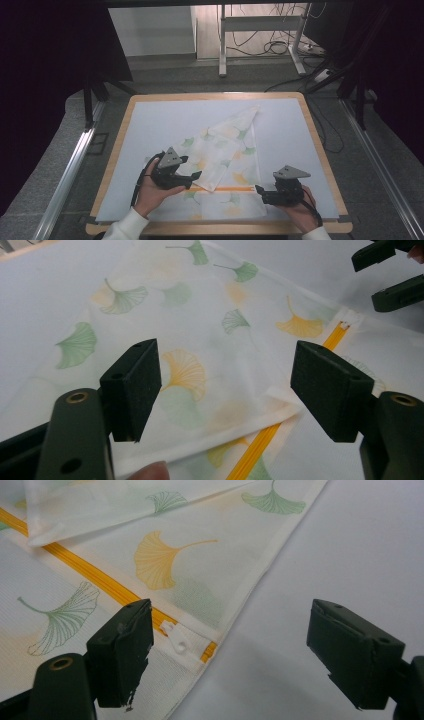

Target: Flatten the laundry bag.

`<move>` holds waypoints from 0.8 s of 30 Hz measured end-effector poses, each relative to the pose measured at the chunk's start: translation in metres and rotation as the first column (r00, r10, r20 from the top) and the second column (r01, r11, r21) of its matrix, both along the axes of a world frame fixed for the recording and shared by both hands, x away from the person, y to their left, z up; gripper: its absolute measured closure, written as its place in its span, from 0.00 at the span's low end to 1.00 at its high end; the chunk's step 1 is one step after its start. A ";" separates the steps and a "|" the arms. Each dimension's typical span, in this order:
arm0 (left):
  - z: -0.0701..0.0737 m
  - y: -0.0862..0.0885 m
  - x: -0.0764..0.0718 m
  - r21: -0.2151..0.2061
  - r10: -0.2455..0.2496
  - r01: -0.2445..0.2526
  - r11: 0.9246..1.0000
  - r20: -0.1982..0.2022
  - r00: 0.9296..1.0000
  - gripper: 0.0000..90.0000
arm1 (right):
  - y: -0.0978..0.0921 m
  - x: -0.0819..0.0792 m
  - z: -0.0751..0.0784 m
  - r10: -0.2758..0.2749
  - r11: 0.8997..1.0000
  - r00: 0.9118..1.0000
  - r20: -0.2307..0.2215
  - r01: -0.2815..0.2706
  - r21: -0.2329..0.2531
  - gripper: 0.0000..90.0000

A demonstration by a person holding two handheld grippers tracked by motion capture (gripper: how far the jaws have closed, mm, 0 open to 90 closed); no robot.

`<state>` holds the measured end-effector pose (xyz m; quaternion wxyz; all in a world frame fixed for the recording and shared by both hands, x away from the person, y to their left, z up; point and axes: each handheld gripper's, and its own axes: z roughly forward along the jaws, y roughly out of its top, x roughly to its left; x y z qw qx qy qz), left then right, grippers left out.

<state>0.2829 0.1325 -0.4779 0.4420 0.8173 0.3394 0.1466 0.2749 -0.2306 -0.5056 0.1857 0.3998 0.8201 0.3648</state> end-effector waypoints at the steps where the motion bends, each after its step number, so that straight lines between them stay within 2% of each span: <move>1: -0.001 -0.003 0.001 0.001 -0.006 0.006 1.000 -0.005 1.000 0.32 | 0.000 0.000 0.000 0.001 1.000 1.000 -0.001 -0.001 -0.002 0.21; 11: -0.007 -0.024 0.004 0.037 -0.058 0.060 0.997 -0.046 0.997 0.32 | 0.002 0.000 -0.001 0.003 1.000 1.000 -0.012 -0.004 -0.009 0.21; 15: -0.013 -0.032 0.001 0.088 -0.086 0.091 0.992 -0.058 0.995 0.32 | 0.002 0.000 -0.001 0.006 1.000 1.000 -0.012 -0.006 -0.008 0.21; 20: -0.023 -0.035 0.001 0.098 -0.094 0.103 0.990 -0.093 0.991 0.33 | 0.001 0.000 -0.001 0.006 1.000 1.000 -0.010 -0.006 -0.007 0.21; 24: -0.028 -0.040 -0.001 0.116 -0.113 0.126 0.985 -0.109 0.988 0.33 | 0.001 0.000 -0.001 0.006 1.000 1.000 -0.014 -0.006 -0.007 0.21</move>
